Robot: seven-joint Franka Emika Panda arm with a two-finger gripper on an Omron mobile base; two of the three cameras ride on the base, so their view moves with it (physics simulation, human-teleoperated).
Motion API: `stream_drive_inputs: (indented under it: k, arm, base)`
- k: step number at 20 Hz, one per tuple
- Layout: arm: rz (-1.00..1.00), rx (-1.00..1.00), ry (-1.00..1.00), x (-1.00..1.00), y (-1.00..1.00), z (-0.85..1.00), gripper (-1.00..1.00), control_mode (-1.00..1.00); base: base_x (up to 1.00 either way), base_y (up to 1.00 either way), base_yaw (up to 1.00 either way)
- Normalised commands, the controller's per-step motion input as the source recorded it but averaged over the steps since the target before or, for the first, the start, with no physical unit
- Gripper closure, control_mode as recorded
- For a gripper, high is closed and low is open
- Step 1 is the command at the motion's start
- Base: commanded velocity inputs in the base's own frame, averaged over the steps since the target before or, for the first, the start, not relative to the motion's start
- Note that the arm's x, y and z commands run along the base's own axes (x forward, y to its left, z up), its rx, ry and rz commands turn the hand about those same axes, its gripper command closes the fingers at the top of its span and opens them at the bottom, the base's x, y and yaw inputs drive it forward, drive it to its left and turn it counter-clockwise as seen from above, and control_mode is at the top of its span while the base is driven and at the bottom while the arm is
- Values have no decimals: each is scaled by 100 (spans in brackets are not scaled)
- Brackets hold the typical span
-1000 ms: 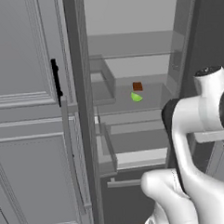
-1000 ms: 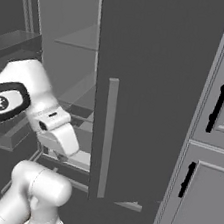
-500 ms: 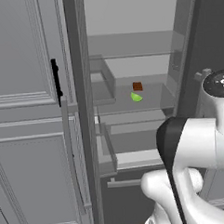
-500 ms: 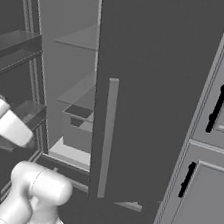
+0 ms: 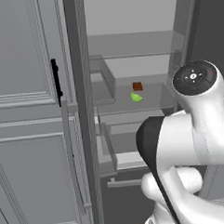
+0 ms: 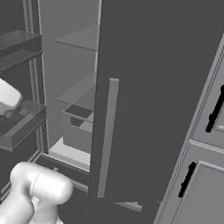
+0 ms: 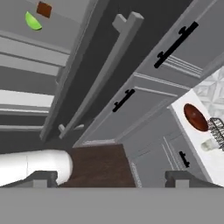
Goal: Grab a lemon wedge from the fridge and one ice cube from the ice bowl, and put them in the glass of lemonade.
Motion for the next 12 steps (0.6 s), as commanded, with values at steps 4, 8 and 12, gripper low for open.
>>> stream_drive_inputs:
  k: [4, 8, 12]
  arm:
    - [44, -16, 0, 48, -21, 0, -100, -100]
    - [44, -27, 15, 94, 4, -5, -100, -100]
    - [39, -26, 40, 100, 2, -10, -100, -100]
  base:
    - [0, 0, 0]
    - [0, 0, 0]
    - [0, 0, 0]
